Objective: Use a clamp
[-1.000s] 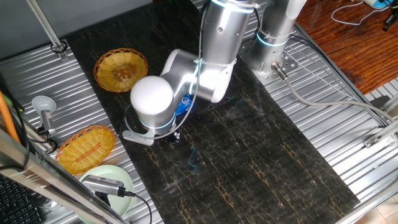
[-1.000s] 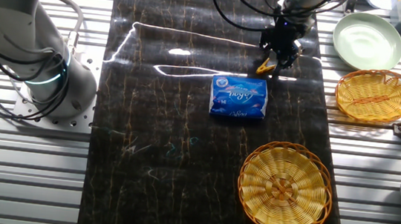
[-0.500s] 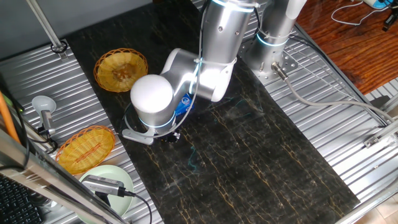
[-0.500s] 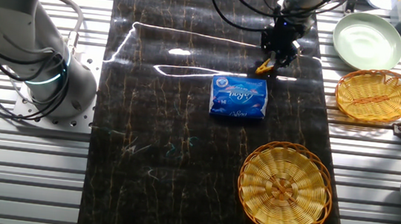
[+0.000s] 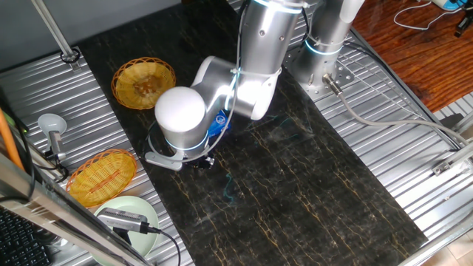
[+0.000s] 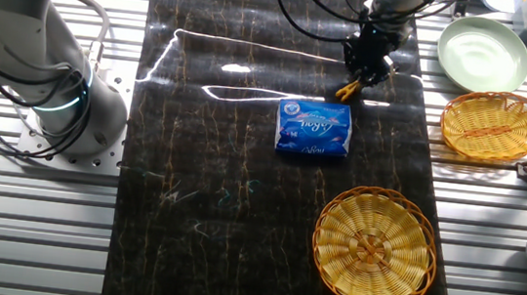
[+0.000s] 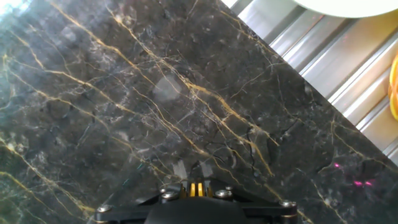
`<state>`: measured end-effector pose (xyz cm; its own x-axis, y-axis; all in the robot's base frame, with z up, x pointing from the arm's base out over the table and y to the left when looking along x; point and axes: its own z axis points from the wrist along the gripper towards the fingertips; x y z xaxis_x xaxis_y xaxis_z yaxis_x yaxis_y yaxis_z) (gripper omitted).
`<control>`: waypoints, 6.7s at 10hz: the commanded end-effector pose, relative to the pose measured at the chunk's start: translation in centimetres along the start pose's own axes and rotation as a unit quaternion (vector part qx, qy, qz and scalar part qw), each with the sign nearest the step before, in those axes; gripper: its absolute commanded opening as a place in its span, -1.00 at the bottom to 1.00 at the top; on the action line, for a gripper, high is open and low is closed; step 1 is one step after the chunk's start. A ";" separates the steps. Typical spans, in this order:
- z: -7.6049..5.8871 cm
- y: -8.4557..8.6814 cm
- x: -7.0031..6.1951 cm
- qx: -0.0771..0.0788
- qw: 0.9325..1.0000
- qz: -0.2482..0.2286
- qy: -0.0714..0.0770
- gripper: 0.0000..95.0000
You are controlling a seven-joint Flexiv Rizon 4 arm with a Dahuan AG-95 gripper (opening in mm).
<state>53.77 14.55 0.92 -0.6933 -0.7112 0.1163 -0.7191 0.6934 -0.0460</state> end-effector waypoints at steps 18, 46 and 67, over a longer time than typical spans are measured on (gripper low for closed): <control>-3.9 -8.1 2.6 0.050 0.998 -0.015 0.018 -1.00; -4.0 -10.9 6.4 0.085 0.991 0.101 0.000 -1.00; -3.7 -17.9 10.5 0.148 0.975 0.163 -0.027 -1.00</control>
<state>59.20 -4.40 6.71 -0.8800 -0.4750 0.0060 -0.4464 0.8226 -0.3521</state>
